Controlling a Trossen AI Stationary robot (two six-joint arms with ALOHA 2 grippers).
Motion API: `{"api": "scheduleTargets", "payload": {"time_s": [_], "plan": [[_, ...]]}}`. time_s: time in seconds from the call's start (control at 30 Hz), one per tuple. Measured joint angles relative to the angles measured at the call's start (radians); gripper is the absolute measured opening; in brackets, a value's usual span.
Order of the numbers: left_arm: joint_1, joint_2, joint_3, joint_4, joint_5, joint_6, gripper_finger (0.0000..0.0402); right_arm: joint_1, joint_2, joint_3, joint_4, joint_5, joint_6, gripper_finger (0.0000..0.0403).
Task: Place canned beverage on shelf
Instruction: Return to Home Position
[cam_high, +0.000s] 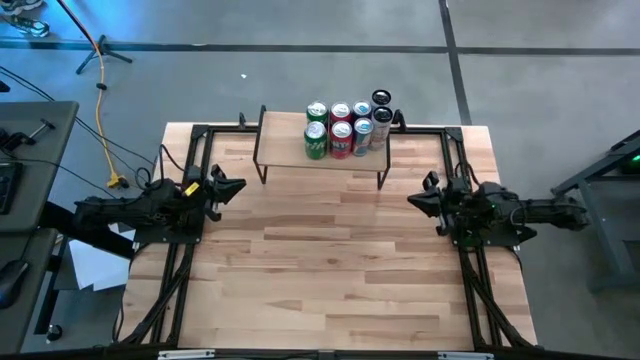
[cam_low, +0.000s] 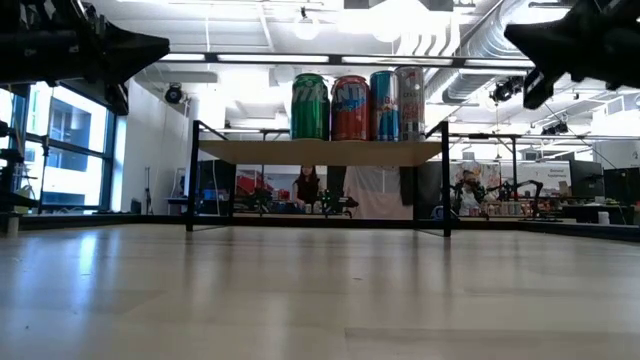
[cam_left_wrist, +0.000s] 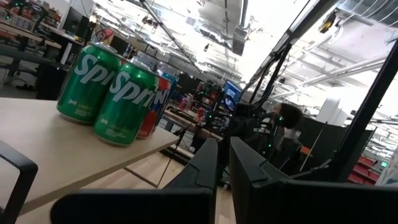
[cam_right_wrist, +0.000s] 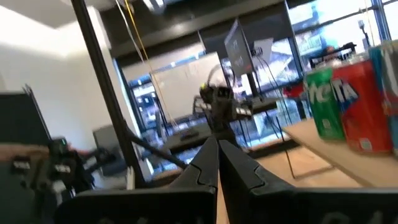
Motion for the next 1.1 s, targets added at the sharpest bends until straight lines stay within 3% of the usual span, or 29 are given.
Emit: {"api": "scheduleTargets", "payload": {"time_s": [0.3,0.47,0.53,1.1], "plan": [[0.000,0.000,0.000,-0.027,0.000,0.000,0.0003,0.000,-0.028,-0.001,-0.229,0.001,-0.077,0.0000],[-0.001,0.000,0.000,-0.146,0.000,0.000,0.0003,0.000,-0.028,-0.001,-0.376,0.001,-0.077,0.0000],[-0.004,0.000,0.000,-0.222,0.001,0.000,0.0003,0.000,-0.020,0.001,-0.383,-0.001,-0.079,0.0000],[-0.042,0.000,0.000,-0.220,0.042,0.000,0.0003,0.000,-0.108,-0.001,-0.336,0.000,-0.070,0.0000]]}}
